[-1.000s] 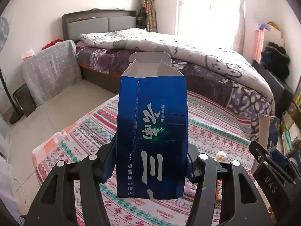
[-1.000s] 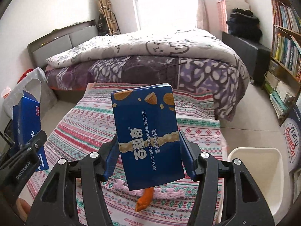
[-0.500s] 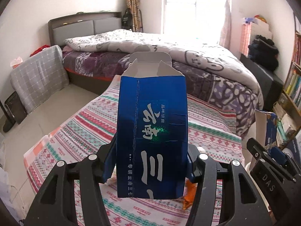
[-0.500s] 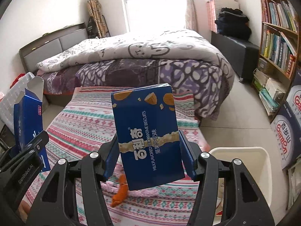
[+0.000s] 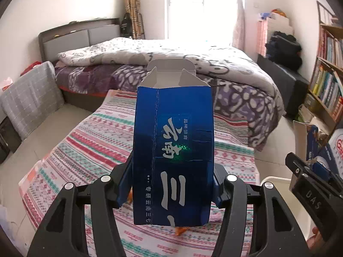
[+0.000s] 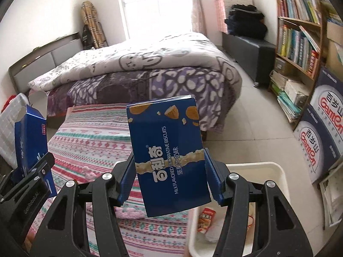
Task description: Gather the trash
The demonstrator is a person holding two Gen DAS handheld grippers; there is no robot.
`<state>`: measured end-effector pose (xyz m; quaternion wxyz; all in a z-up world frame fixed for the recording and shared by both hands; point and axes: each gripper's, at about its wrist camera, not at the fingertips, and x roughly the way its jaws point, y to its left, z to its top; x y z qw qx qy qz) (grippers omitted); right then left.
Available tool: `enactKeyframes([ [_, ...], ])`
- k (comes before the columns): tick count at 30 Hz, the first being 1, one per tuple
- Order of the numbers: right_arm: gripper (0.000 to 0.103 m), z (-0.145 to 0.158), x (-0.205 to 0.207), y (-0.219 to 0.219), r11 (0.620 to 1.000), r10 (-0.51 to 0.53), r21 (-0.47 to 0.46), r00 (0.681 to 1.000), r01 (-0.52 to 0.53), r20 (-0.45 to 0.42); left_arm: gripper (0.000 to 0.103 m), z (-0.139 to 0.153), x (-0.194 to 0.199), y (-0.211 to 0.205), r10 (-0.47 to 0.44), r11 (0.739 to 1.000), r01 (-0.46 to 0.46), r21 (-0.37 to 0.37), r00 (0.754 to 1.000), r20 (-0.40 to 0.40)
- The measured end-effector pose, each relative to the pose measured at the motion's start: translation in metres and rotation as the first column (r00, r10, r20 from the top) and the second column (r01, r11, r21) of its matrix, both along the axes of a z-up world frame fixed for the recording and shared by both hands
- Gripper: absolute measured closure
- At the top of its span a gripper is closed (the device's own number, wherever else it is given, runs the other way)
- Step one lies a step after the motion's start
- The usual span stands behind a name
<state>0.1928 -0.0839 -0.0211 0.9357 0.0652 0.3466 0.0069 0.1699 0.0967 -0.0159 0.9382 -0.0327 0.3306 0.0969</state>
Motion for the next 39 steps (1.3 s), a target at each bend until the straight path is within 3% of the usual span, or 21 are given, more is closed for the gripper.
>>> enactKeyframes([
  [11, 0.043, -0.01, -0.011, -0.079, 0.982, -0.186, 0.018, 0.982, 0.187, -0.046, 0.046, -0.002, 0.003, -0.059, -0.11, 0.994, 0.11, 0.011, 0.994, 0.001],
  [13, 0.039, -0.012, -0.014, -0.094, 0.974, -0.225, 0.025, 0.973, 0.227, -0.056, 0.046, -0.003, 0.002, -0.068, -0.129, 0.992, 0.129, 0.015, 0.992, 0.0],
  [17, 0.022, -0.011, -0.024, -0.125, 0.947, -0.318, 0.039, 0.947, 0.32, -0.047, 0.046, -0.005, 0.002, -0.089, -0.174, 0.984, 0.174, 0.026, 0.985, -0.003],
  [21, 0.016, -0.01, -0.03, -0.148, 0.928, -0.368, 0.046, 0.929, 0.37, -0.047, 0.046, -0.008, 0.001, -0.108, -0.215, 0.976, 0.215, 0.034, 0.977, -0.011],
  [39, 0.009, -0.016, -0.05, -0.219, 0.854, -0.512, 0.071, 0.856, 0.516, -0.068, 0.046, -0.027, -0.01, -0.193, -0.391, 0.916, 0.395, 0.071, 0.918, -0.06],
])
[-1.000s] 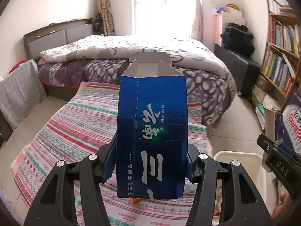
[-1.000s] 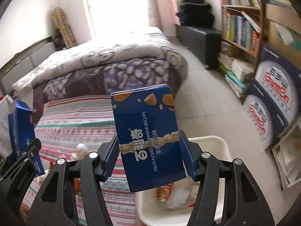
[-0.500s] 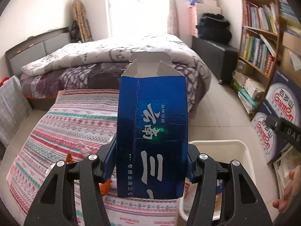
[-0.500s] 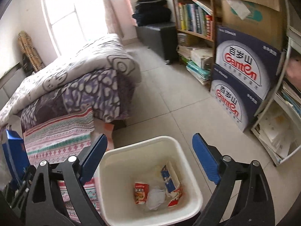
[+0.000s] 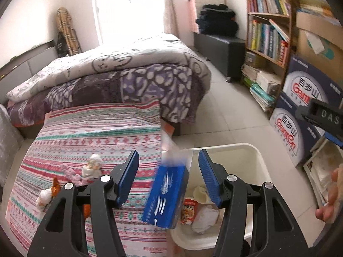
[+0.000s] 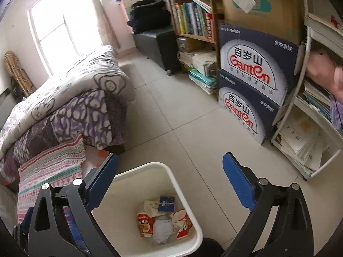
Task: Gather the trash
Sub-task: 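Open right tool over the wastebasket while left tool releases the blue carton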
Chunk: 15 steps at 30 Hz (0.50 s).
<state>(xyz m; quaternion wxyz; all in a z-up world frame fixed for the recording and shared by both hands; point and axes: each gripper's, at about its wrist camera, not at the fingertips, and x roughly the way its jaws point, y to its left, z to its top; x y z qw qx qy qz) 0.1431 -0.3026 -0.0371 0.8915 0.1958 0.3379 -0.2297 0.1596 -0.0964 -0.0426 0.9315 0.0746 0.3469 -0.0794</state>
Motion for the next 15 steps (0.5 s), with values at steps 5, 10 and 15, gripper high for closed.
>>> enactKeyframes([
  [5, 0.008, -0.003, -0.003, -0.01, 1.0, -0.017, 0.013, 1.0, 0.017, -0.009, 0.03, -0.008, 0.0, -0.014, -0.057, 0.998, 0.057, -0.016, 0.997, -0.046],
  [10, 0.007, -0.002, -0.004, -0.012, 0.999, -0.027, 0.018, 1.0, 0.027, -0.002, 0.027, -0.013, 0.001, -0.017, -0.057, 0.998, 0.056, -0.019, 0.996, -0.069],
  [15, 0.007, -0.005, 0.001, -0.002, 1.0, 0.0, 0.022, 1.0, 0.0, -0.018, 0.022, -0.015, 0.005, -0.006, -0.023, 1.0, 0.022, -0.004, 0.996, -0.086],
])
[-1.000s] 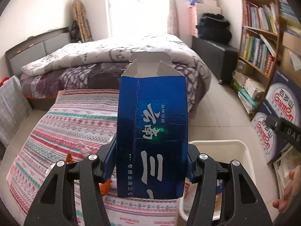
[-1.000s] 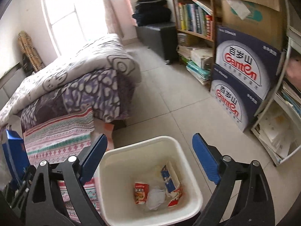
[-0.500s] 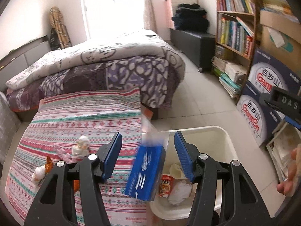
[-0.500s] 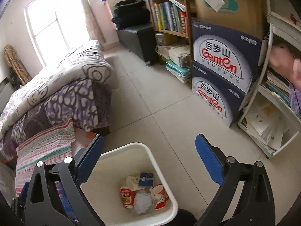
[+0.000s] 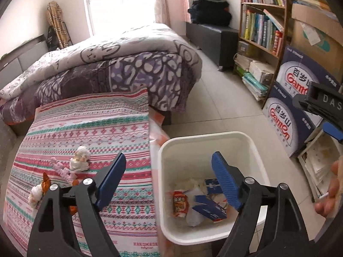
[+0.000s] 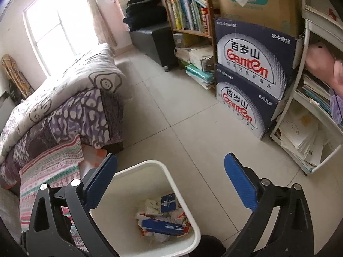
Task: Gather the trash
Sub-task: 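Open right tool over the wastebasket while left tool releases the blue carton, then lower both tools to the bed and grasp the white tissue wad with left tool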
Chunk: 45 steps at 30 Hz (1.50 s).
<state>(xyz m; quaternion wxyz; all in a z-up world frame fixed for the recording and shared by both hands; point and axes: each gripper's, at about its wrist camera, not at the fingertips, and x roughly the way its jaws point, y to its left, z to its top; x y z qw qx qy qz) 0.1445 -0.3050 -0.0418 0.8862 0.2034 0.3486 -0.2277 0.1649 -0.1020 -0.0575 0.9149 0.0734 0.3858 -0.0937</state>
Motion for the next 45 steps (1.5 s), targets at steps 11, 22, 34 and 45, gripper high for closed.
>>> enactKeyframes([
  [11, 0.007, -0.009, 0.023, 0.066, 0.982, 0.177, -0.047, 0.981, -0.181, -0.075, 0.017, -0.023, 0.022, 0.064, 0.107, 0.988, -0.093, 0.126, 0.988, -0.114],
  [22, 0.007, -0.025, 0.043, 0.154, 0.898, 0.41, -0.095, 0.895, -0.43, -0.179, 0.017, -0.055, 0.047, 0.189, 0.258, 0.935, -0.168, 0.314, 0.927, -0.272],
  [34, 0.007, -0.055, 0.059, 0.249, 0.78, 0.612, 0.04, 0.749, -0.624, -0.256, 0.016, -0.112, 0.048, 0.306, 0.262, 0.934, -0.091, 0.344, 0.831, -0.491],
  [45, 0.008, -0.083, 0.059, 0.317, 0.718, 0.693, 0.171, 0.668, -0.675, -0.272, 0.044, -0.107, 0.039, 0.342, 0.235, 0.948, -0.124, 0.292, 0.893, -0.384],
])
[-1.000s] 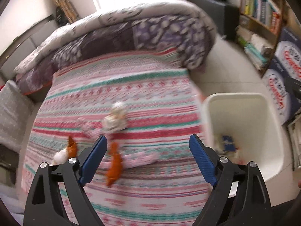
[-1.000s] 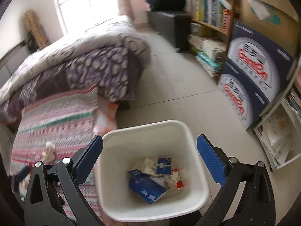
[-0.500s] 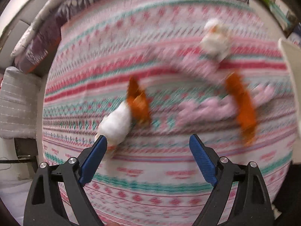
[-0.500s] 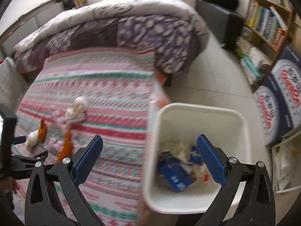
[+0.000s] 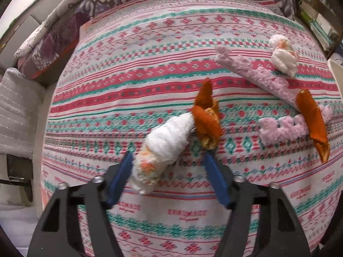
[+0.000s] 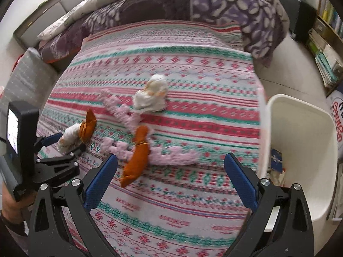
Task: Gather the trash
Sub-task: 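Lower both tools to the bed and grasp the white tissue wad with left tool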
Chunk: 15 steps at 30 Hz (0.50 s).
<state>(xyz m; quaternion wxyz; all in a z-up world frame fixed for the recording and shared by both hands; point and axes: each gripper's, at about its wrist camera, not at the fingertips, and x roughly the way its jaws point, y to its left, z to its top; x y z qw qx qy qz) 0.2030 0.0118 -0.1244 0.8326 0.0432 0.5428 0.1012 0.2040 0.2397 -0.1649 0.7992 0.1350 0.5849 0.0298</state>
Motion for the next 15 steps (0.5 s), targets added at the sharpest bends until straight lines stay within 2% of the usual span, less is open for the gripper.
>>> enactKeyframes([
  [2, 0.011, -0.003, 0.0, 0.008, 1.0, 0.007, -0.009, 1.0, -0.007, 0.0, 0.064, 0.0, -0.005, 0.01, 0.012, 1.0, -0.012, 0.016, 1.0, 0.005],
  [4, 0.015, -0.006, 0.0, 0.014, 1.0, 0.013, -0.011, 1.0, -0.013, -0.004, 0.076, 0.0, -0.004, 0.021, 0.07, 0.997, -0.07, 0.027, 0.998, 0.002],
  [8, 0.019, -0.016, 0.005, 0.027, 1.0, 0.018, -0.022, 1.0, -0.018, -0.019, 0.076, 0.006, -0.01, 0.056, 0.183, 0.981, -0.18, -0.069, 0.983, 0.028],
  [10, 0.024, -0.021, 0.008, 0.03, 0.999, 0.015, -0.033, 0.999, -0.016, -0.028, 0.076, 0.01, -0.014, 0.068, 0.218, 0.972, -0.213, -0.101, 0.975, 0.039],
  [12, 0.034, -0.029, 0.012, 0.033, 0.999, 0.01, -0.036, 0.999, -0.012, -0.05, 0.076, 0.017, -0.016, 0.081, 0.261, 0.955, -0.25, -0.159, 0.964, 0.053],
  [13, 0.035, -0.032, 0.013, 0.033, 0.999, 0.006, -0.035, 0.998, -0.008, -0.056, 0.076, 0.02, -0.016, 0.086, 0.274, 0.949, -0.259, -0.18, 0.96, 0.058],
  [15, 0.041, -0.033, 0.015, 0.035, 0.999, -0.007, -0.046, 0.999, 0.005, -0.04, 0.076, 0.028, -0.019, 0.096, 0.302, 0.934, -0.279, -0.224, 0.95, 0.076],
])
